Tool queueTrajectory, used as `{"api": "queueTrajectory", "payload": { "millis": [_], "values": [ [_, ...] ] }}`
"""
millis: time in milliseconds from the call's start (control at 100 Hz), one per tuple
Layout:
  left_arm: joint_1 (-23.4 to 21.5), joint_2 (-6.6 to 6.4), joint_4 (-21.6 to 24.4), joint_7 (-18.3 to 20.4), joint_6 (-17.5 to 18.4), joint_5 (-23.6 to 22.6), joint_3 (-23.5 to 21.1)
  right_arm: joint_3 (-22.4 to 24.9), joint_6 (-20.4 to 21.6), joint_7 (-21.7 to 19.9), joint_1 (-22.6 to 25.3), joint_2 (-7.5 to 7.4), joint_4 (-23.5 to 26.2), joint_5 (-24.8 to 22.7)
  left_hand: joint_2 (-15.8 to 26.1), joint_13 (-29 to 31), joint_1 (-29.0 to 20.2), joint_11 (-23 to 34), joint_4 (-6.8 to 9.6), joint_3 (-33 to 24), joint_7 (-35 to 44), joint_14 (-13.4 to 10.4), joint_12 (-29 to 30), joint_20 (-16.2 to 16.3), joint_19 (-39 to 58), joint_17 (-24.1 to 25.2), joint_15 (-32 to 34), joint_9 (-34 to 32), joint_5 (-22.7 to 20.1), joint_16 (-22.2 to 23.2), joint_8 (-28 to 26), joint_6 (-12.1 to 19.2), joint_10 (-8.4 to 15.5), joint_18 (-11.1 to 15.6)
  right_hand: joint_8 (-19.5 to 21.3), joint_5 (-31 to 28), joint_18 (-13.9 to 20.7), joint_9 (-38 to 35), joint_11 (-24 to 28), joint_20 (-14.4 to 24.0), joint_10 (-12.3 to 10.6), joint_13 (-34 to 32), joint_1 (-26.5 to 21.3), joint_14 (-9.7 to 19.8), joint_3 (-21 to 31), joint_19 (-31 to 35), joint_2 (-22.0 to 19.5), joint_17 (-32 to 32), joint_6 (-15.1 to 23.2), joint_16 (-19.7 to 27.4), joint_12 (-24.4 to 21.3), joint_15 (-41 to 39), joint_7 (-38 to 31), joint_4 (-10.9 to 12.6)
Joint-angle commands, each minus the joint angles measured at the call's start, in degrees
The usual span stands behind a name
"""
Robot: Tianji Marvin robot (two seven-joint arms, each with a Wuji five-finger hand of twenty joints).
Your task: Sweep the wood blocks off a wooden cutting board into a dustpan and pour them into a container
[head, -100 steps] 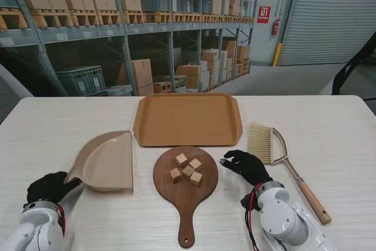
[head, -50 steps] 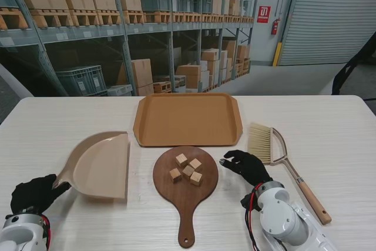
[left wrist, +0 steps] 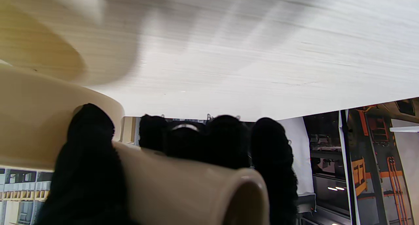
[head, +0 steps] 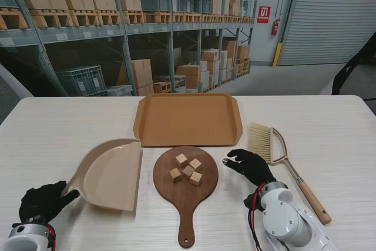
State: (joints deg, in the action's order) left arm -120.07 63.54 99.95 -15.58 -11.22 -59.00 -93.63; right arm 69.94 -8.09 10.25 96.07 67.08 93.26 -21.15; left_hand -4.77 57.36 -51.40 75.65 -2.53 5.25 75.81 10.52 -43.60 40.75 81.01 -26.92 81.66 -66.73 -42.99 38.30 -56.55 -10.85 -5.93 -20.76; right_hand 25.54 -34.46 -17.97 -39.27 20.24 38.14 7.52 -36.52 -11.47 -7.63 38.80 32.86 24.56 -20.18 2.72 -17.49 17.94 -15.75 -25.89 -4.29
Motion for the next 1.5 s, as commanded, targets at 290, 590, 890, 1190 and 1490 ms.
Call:
{"api": "queueTrajectory", "payload": {
  "millis": [290, 590, 890, 1190, 1490],
  "values": [
    [1.40, -0.06, -1.75, 1.32, -0.35, 0.18, 3.28, 0.49, 0.49, 0.54, 0.80, 0.16, 0.17, -0.68, 13.49, 4.85, -7.84, 8.02, 1.47, -3.54, 4.01, -8.20, -2.10, 1.86, 3.11, -0.04, 2.47, -4.57, -2.94, 0.23, -2.35, -1.53, 9.14, -0.82, 0.52, -1.07, -2.34, -1.45, 1.26, 0.60, -0.18, -1.77, -0.66, 0.00, -1.37, 2.08, -1.08, -0.20, 0.01, -0.91, 0.56, -1.34, -0.53, 0.63],
    [2.63, -0.71, -3.29, 2.05, 0.31, -2.40, 4.72, 1.75, 0.61, 1.91, 1.65, 0.31, 0.88, -1.65, 13.45, 4.58, -7.82, 7.90, 1.50, -3.55, 3.82, -8.44, -1.95, 1.78, 3.04, 0.10, 2.24, -4.39, -2.84, 0.14, -2.39, -1.55, 9.33, -0.61, 0.51, -1.12, -2.32, -1.51, 1.33, 0.48, -0.11, -1.81, -0.73, -0.08, -1.21, 2.19, -1.03, -0.20, -0.14, -0.91, 0.56, -1.39, -0.55, 0.63],
    [4.00, -0.90, -4.45, 1.88, 0.37, -2.75, 6.20, 4.04, -0.64, 4.15, 2.71, 0.35, 2.41, -5.34, 13.40, 4.46, -7.73, 7.87, 1.51, -3.52, 3.68, -8.58, -1.86, 1.71, 2.99, 0.21, 2.11, -4.26, -2.75, 0.04, -2.37, -1.50, 9.39, -0.44, 0.48, -1.08, -2.35, -1.43, 1.37, 0.39, -0.11, -1.85, -1.05, -0.17, -0.80, 2.32, 0.15, -0.18, -0.87, -0.92, 0.56, -1.46, -0.49, 0.68],
    [4.85, -0.96, -5.28, 2.09, 0.38, -2.20, 7.25, 8.64, -4.35, 5.41, 3.86, -0.61, 2.79, -15.95, 13.30, 4.46, -7.73, 7.88, 1.55, -3.59, 3.61, -8.59, -1.82, 1.67, 3.00, 0.24, 2.12, -4.26, -2.81, 0.01, -2.27, -1.48, 9.40, -0.34, 0.43, -1.14, -2.36, -1.15, 1.96, 0.43, 0.14, -2.68, -1.80, -0.14, 1.29, 3.11, 5.27, -1.02, -3.42, -1.06, 0.70, -2.13, -0.09, 0.68],
    [4.83, -0.87, -5.03, 2.36, -0.23, -1.63, 7.48, 13.07, -6.35, 4.36, 5.19, -2.66, 0.65, -29.48, 13.27, 4.46, -7.77, 7.89, 1.55, -3.60, 3.63, -8.59, -1.80, 1.64, 2.96, 0.33, 2.13, -4.26, -2.84, -0.01, -2.21, -1.40, 9.40, -0.36, 0.85, -4.64, -2.03, -3.91, 4.51, -1.15, 0.96, -7.48, -5.40, -0.11, -0.52, 6.92, 10.19, -4.66, -7.57, -1.42, 1.01, -4.63, 0.13, 0.31]
  ]
}}
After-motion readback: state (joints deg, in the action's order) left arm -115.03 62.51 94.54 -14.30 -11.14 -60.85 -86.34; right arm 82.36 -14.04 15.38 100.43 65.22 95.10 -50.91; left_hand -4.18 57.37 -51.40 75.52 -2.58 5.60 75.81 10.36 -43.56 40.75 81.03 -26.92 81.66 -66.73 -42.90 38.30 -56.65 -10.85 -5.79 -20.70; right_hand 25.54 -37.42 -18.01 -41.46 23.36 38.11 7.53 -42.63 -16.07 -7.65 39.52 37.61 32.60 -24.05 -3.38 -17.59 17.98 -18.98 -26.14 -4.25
